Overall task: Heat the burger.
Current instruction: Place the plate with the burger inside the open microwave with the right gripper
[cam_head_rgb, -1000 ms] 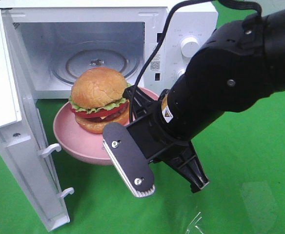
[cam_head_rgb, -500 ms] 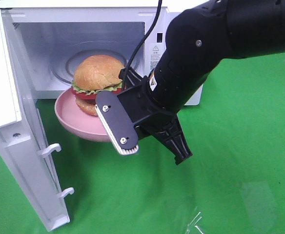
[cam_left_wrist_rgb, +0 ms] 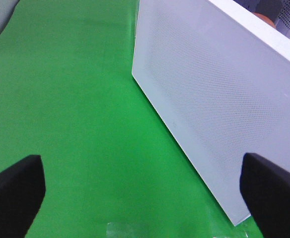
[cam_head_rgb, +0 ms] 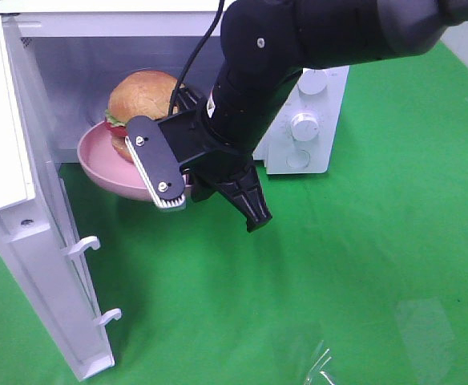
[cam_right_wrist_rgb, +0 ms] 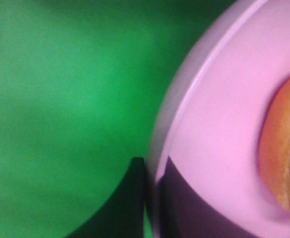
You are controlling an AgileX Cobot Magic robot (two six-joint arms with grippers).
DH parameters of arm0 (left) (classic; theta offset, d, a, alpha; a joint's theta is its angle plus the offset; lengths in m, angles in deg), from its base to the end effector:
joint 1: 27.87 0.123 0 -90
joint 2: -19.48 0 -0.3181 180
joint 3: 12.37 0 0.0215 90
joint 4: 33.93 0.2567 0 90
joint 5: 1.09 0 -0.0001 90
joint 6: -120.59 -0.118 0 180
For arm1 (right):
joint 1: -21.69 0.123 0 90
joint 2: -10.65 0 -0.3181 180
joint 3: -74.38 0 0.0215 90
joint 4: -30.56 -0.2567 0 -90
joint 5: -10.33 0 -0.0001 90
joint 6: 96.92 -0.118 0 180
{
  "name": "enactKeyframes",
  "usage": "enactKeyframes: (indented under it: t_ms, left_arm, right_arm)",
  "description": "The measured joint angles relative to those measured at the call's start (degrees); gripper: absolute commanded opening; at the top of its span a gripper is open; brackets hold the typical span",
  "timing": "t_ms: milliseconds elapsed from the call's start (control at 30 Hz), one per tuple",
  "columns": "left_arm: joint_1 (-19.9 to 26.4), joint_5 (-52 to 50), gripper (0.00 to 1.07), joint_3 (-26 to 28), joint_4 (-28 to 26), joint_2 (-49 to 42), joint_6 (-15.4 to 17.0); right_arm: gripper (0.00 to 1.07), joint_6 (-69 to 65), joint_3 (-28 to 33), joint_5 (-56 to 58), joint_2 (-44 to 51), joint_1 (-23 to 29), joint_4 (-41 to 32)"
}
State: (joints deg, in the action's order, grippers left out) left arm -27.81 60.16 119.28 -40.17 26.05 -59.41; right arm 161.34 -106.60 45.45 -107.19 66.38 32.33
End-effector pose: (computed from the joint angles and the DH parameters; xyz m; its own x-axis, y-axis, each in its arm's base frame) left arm -0.0128 -0.0113 0.2729 -0.4426 -0.0527 -0.8952 0.0614 0.9941 -0.0889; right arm 0.3162 0.3098 0.2033 0.5739 -0.8161 -0.0685 -0.7420 -0.4827 -0.4652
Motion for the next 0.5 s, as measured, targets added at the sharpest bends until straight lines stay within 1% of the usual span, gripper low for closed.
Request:
enactKeyframes:
  t_ms: [100,133,167,200,233,267,367,433,500]
  left_arm:
    - [0.0,0.0,1.00,0.0,0.0,0.0,0.0]
    - [0.0,0.0,1.00,0.0,0.0,0.0,0.0]
    - [0.0,0.0,1.00,0.0,0.0,0.0,0.0]
    - [0.0,0.0,1.00,0.0,0.0,0.0,0.0]
    - [0.0,0.0,1.00,0.0,0.0,0.0,0.0]
    - [0.0,0.0,1.00,0.0,0.0,0.0,0.0]
    - [0.0,0.0,1.00,0.0,0.0,0.0,0.0]
    - [0.0,0.0,1.00,0.0,0.0,0.0,0.0]
    - [0.0,0.0,1.00,0.0,0.0,0.0,0.0]
  right_arm:
    - [0.00,0.0,-1.1,0.0,-0.9,-0.1,0.2]
    - [0.00,0.0,-2.6,0.0,-2.1,-0.1,0.1]
    - [0.00,0.0,-2.6,0.0,-2.1,-0.1,0.1]
    - [0.00,0.0,-4.4,0.3,-3.3,-0.1,0.0]
    - [0.00,0.0,-4.4,0.3,-3.3,-0.1,0.0]
    - [0.00,0.0,-6.0,1.0,-4.5,-0.1,-0.1]
    - [0.00,-0.2,-7.4,1.2,-5.4,-0.1,-0.1]
    - [0.00,-0.6,-10.2,1.7,-7.4,-0.1,0.0]
    - [0.00,-0.8,-11.0,1.8,-8.0,-0.1,0.0]
